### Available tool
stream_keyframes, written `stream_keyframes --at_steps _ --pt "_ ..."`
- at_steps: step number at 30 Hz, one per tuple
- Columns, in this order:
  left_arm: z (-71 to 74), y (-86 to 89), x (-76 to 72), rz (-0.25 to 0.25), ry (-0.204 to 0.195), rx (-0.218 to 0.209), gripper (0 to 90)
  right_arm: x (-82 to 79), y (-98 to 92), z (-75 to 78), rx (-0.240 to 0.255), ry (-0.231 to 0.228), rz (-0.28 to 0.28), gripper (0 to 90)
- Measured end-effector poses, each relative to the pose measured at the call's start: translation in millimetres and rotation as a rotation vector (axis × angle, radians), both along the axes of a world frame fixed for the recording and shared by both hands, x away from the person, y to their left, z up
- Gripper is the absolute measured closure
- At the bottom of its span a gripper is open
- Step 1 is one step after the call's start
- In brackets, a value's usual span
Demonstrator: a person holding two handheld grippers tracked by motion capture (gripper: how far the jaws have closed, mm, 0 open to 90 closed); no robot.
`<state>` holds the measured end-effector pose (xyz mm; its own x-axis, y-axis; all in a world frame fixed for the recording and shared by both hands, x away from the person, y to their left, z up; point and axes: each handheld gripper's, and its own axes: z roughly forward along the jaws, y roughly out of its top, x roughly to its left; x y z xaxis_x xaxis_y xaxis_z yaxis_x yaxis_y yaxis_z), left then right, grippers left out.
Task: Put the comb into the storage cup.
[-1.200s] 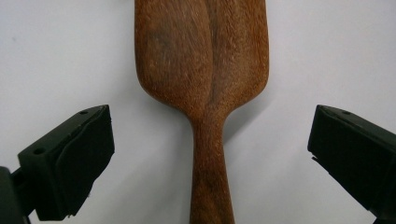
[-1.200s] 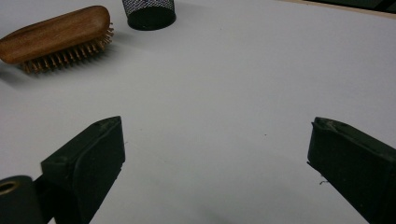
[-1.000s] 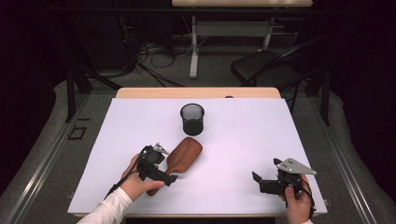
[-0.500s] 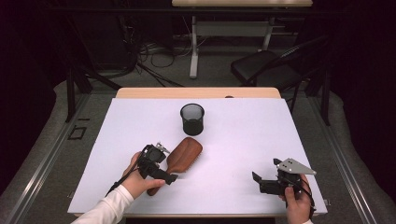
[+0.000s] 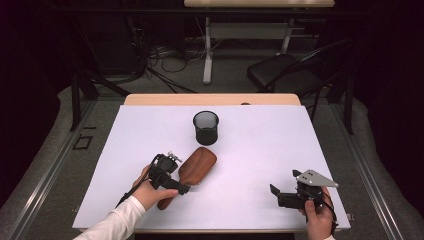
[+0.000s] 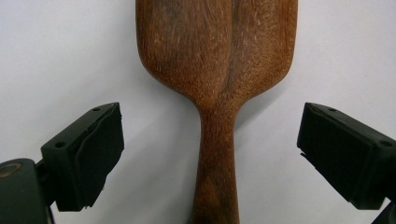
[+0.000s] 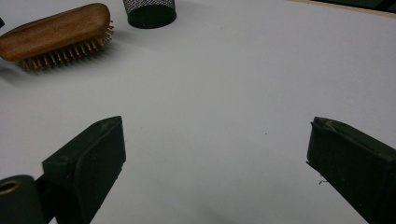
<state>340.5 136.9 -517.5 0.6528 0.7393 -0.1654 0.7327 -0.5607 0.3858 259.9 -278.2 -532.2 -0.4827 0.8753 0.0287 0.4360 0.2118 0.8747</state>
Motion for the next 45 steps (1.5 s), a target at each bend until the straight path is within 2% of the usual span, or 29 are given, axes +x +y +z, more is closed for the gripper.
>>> stream_keyframes --at_steps 6,12,21,30,38,40,45 --pt "-2.1 0.9 3.3 0.011 0.025 -0.007 14.9 0.0 -0.1 -0.1 -0.004 0.001 0.000 4.0" --pt "-2.8 -1.0 2.6 0.006 0.031 0.002 17.7 0.1 -0.2 -0.2 -0.005 0.002 -0.001 4.1" --pt "-2.2 -1.8 3.0 -0.001 0.056 0.000 32.5 0.2 0.1 -0.3 -0.005 0.004 -0.001 4.1" --pt "-3.9 -2.8 2.9 -0.007 0.075 0.015 41.0 0.2 0.5 -0.5 -0.003 0.003 0.000 4.1" --pt "-5.6 -5.4 2.4 -0.022 0.059 0.025 44.9 0.4 0.5 -0.7 -0.005 0.003 0.000 4.1" --pt "-6.1 -6.5 2.1 -0.019 0.071 0.021 45.7 0.5 0.5 -0.8 -0.006 0.004 0.000 4.1" --pt "-8.0 -9.2 1.1 -0.035 0.062 0.031 48.0 0.4 0.3 -0.7 -0.005 0.008 0.001 4.3"
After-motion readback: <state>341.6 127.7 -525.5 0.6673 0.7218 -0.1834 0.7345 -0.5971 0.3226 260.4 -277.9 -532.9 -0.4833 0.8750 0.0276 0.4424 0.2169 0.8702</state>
